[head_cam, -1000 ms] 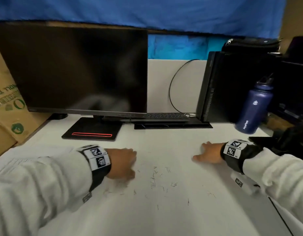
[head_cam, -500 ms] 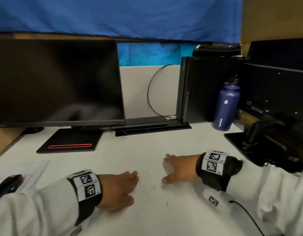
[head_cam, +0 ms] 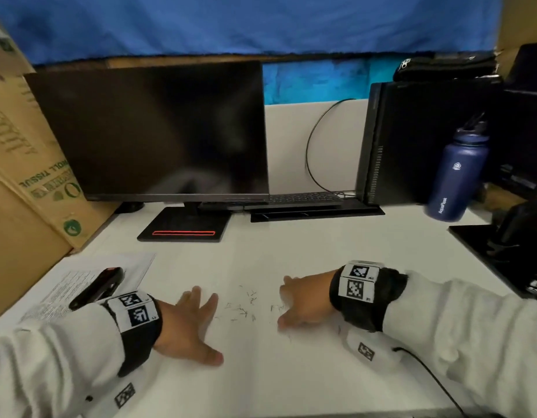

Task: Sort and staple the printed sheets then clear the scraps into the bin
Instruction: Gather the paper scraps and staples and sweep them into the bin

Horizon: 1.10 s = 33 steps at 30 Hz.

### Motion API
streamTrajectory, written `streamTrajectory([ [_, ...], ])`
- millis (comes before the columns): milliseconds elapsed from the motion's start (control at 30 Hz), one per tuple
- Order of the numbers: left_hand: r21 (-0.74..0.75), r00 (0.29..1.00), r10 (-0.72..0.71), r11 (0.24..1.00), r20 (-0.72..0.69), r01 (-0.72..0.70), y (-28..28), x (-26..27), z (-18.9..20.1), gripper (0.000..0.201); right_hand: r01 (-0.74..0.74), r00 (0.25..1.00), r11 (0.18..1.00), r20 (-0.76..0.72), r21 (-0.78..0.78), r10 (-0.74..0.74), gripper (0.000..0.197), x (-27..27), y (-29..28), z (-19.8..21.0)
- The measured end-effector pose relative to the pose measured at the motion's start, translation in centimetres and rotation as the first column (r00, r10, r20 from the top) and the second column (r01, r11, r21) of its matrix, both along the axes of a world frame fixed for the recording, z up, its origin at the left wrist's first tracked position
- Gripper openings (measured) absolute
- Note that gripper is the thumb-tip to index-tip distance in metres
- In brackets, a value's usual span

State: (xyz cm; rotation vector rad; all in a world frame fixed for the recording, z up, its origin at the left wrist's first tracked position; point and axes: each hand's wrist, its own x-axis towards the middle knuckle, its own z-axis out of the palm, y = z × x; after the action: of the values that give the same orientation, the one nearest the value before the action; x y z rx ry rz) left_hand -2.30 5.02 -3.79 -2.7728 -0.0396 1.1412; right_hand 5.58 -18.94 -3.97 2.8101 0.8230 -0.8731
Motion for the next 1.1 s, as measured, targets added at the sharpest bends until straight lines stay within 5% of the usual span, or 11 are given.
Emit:
streamTrajectory([
  [167,-0.15,0.992,-0.031,0.987,0.126,0.05,-3.1,2.2,-0.8,0.129,-0.075,0.991,0.997,0.11,0.034,0.071,0.083,-0.3,1.5,1.2],
  [333,-0.092,0.967,-0.176,0.976,0.187,0.196,-7.0,1.0,-1.6,0.103,-0.175,0.984,0.984,0.035,-0.043,0.177,0.092,-2.0,1.8,0.1],
  [467,-0.165,0.951,-0.229,0.95,0.208,0.265,-3.7,-2.0,-1.6,0.085,-0.227,0.974,0.973,-0.032,-0.05,0.225,0.09,-4.1,-3.1,-1.1],
  [567,-0.331,0.967,-0.019,0.938,0.254,0.105,0.9,-3.5,0.4,0.076,-0.137,0.989,0.988,-0.043,0.077,0.141,0.094,-3.4,-7.6,-0.6],
  [667,-0.253,0.939,0.231,0.953,0.254,-0.166,5.1,-3.8,1.6,0.076,0.104,0.994,0.973,0.021,0.206,-0.11,0.118,-1.8,-11.8,0.4],
  [800,-0.1,0.93,0.293,0.956,0.224,-0.277,5.5,-3.9,0.0,0.096,0.256,0.961,0.967,0.105,0.009,-0.255,0.111,-1.3,-14.0,0.3],
  [933,-0.132,0.943,0.245,0.967,0.225,-0.22,1.1,-3.3,-1.8,0.108,0.292,0.955,0.951,0.088,-0.106,-0.283,0.102,-2.8,-11.9,-1.9],
  [1033,-0.264,0.973,0.123,0.962,0.196,-0.069,-1.6,-2.5,-0.7,0.079,0.283,0.958,0.956,0.062,-0.075,-0.278,0.098,-3.5,-9.4,-2.4],
  [1100,-0.301,0.973,0.063,0.954,0.224,0.007,-2.3,-2.1,0.2,0.054,0.28,0.96,0.96,0.025,-0.016,-0.279,0.077,-3.3,-8.5,-1.6],
])
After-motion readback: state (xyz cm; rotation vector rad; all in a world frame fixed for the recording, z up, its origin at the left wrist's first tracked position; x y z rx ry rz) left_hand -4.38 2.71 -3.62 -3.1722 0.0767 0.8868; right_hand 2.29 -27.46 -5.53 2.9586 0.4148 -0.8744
